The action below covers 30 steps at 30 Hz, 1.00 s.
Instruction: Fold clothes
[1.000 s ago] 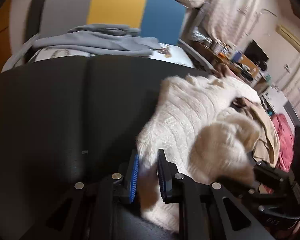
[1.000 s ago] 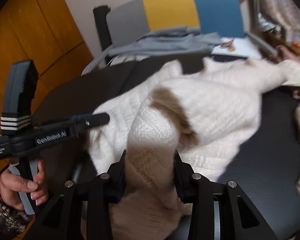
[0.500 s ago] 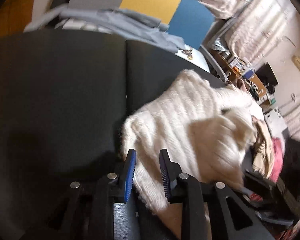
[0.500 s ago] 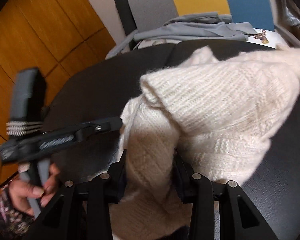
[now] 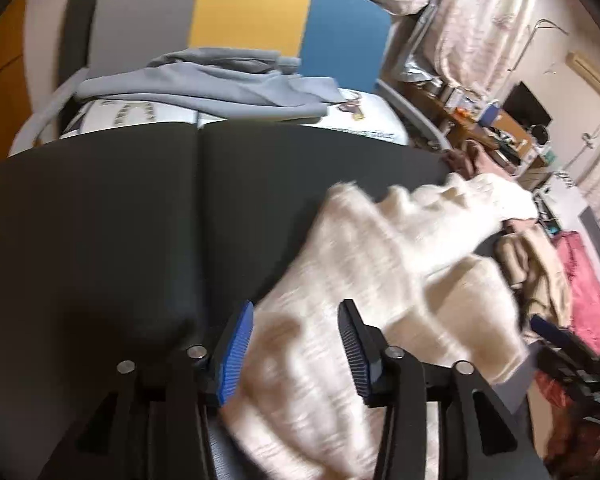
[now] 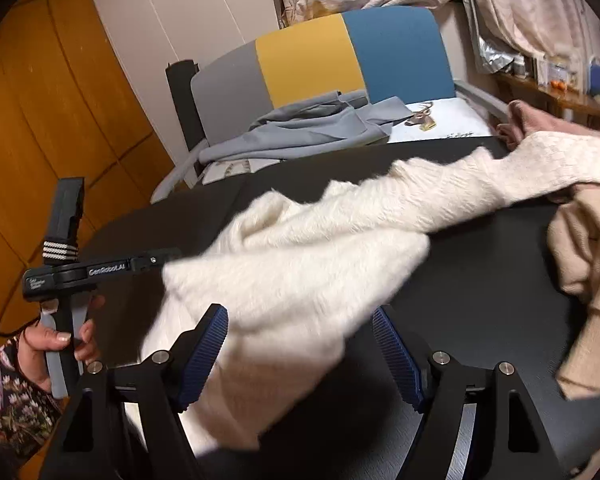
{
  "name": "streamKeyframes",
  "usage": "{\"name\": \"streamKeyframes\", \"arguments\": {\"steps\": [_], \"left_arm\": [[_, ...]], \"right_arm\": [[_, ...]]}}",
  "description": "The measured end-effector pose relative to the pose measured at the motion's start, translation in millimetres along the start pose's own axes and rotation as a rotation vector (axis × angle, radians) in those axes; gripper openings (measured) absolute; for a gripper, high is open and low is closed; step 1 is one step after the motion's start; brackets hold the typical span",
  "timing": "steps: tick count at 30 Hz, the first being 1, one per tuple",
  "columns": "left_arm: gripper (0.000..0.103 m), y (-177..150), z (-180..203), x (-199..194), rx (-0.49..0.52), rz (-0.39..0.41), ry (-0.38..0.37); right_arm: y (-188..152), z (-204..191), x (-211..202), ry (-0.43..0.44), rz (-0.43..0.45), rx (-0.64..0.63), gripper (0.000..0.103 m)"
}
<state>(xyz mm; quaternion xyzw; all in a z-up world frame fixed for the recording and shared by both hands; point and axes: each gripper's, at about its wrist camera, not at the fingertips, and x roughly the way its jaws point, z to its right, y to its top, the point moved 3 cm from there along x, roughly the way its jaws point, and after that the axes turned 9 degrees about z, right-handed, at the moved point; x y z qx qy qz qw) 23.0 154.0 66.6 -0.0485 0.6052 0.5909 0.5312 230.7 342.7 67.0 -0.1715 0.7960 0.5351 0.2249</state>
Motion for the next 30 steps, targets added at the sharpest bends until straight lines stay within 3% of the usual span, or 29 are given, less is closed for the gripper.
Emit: {"name": "streamKeyframes", "arguments": {"steps": [1,5,6,9,12,14,18,20,22,24,25,27,30], "left_arm": [[0.051,0.5,4.1,6.9,0.015,-0.014,0.009],[0.054,-22.0,17.4,53.3,0.170,-0.122,0.166],[0.060,-27.2,21.3,54.0,0.212,-0.080,0.197],[0.068,-37.9,28.3,52.9,0.251,-0.010,0.259],[0.069,-38.6,25.0,52.2,0.186,-0.013,0.258],[0.069,-35.2,25.1,50.0,0.158,-0.037,0.259],[0.069,-23.9,38.8,29.9,0.114,0.027,0.184],[0.069,-19.7,47.8,23.7,0.080,0.062,0.094],[0.078,-24.0,54.0,29.8,0.059,0.001,0.025],[0.092,-33.8,63.3,50.3,0.093,-0.087,0.041],[0.100,-37.2,69.1,56.3,0.146,-0.080,0.074],[0.103,-43.2,77.2,64.8,0.222,-0.069,0.116],[0.102,-42.2,77.6,66.4,0.209,-0.074,0.109]], "right_arm": [[2.4,-4.0,10.6,0.012,-0.013,0.004,0.076],[1.3,-21.8,51.7,0.023,-0.081,-0.028,0.076],[-3.6,-25.5,60.1,0.010,-0.102,-0.053,0.076],[-22.4,-27.0,67.4,-0.055,-0.128,-0.155,0.051],[-28.6,-15.1,53.6,-0.087,-0.121,-0.160,0.023],[-31.4,-5.5,42.4,-0.102,-0.116,-0.142,0.017],[-38.2,10.6,23.9,-0.137,-0.112,-0.121,0.016],[-43.3,15.2,20.9,-0.159,-0.118,-0.133,0.015],[-46.6,18.8,20.2,-0.153,-0.120,-0.117,0.015],[-47.4,20.9,21.5,-0.142,-0.125,-0.110,0.015],[-47.0,21.1,22.1,-0.139,-0.128,-0.109,0.015],[-46.4,20.8,23.3,-0.139,-0.133,-0.111,0.015],[-44.5,20.6,22.7,-0.142,-0.134,-0.103,0.016]]}}
